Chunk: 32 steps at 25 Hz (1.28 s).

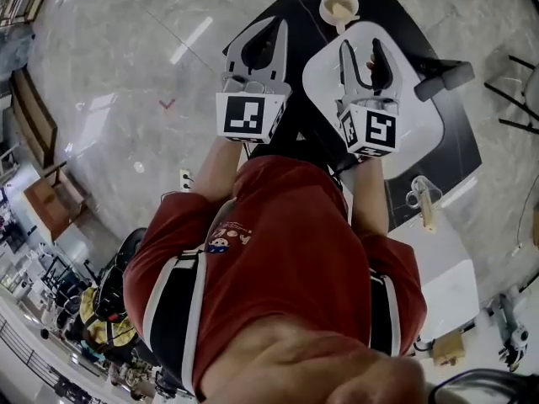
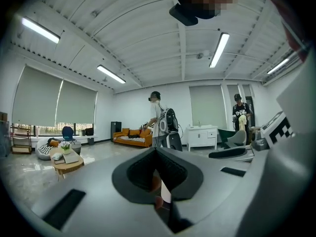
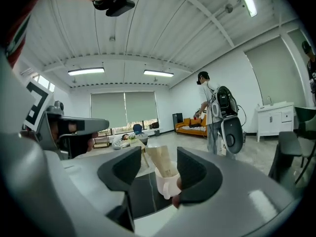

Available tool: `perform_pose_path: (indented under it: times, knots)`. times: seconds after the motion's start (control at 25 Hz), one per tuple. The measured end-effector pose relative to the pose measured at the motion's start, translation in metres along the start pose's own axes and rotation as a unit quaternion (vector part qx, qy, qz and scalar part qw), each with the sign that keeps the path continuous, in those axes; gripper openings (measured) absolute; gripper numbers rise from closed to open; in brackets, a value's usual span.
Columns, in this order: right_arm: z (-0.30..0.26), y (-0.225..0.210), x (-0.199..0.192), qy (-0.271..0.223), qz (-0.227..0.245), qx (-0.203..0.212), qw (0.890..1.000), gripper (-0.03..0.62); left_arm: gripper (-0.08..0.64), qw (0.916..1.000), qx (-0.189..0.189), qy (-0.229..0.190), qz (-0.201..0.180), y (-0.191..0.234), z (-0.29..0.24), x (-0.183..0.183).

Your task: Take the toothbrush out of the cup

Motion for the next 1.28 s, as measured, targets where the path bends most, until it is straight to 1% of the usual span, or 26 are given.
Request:
perform_pose_path:
  times: [0.2,0.36,0.44,0.56,0.64,0.68,0.84,0.88,1.0,1.16,1.28]
  knots:
    - [-0.04,-0.006,-0.022,0.033,0.002,-0.007,0.999,0.247,0.005,0.9997,-0.01,0.023,0.007,0.016,-0.032,-0.015]
    - [-0.06,-0.009,-0.033,0.048,-0.001,-0.016,0.999,0.247,0.005,0.9987,-0.028,0.041,0.007,0.019,-0.052,-0.021]
    - [-0.072,-0.009,-0.039,0.056,-0.004,-0.017,0.998,0.247,0.005,0.998,-0.035,0.05,0.013,0.023,-0.063,-0.026]
    - [-0.081,-0.011,-0.043,0.067,0.001,-0.018,0.998,0.242,0.005,0.9975,-0.044,0.052,0.021,0.025,-0.076,-0.028]
    - [-0.08,-0.016,-0.042,0.067,0.01,-0.028,0.997,0.206,0.005,0.9972,-0.048,0.053,0.024,0.023,-0.082,-0.028]
    - [-0.081,-0.018,-0.041,0.065,0.014,-0.034,0.997,0.173,0.005,0.997,-0.05,0.053,0.024,0.024,-0.085,-0.029]
    - [-0.087,-0.02,-0.043,0.058,0.021,-0.052,0.997,0.104,0.005,0.9966,-0.056,0.055,0.024,0.031,-0.095,-0.034]
    - [-0.086,-0.022,-0.042,0.057,0.02,-0.055,0.997,0.064,0.005,0.9965,-0.058,0.055,0.024,0.029,-0.097,-0.034]
    - [-0.08,-0.024,-0.039,0.058,0.02,-0.057,0.996,0.052,0.005,0.9962,-0.064,0.054,0.025,0.023,-0.098,-0.029]
    - [-0.087,-0.015,-0.043,0.056,0.023,-0.055,0.997,0.048,0.005,0.9961,-0.067,0.052,0.026,0.032,-0.1,-0.034]
    - [-0.085,-0.014,-0.036,0.05,0.023,-0.057,0.997,0.048,0.005,0.9962,-0.07,0.044,0.024,0.03,-0.101,-0.026]
Point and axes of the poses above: the fingertips, and each gripper's own axes: z backward along the fingers, y to its left, x out of its top, the point moved 1 cm from there along z, backward along the fingers, and after that the axes turned 6 degrees about y, right-handed, at the moved point
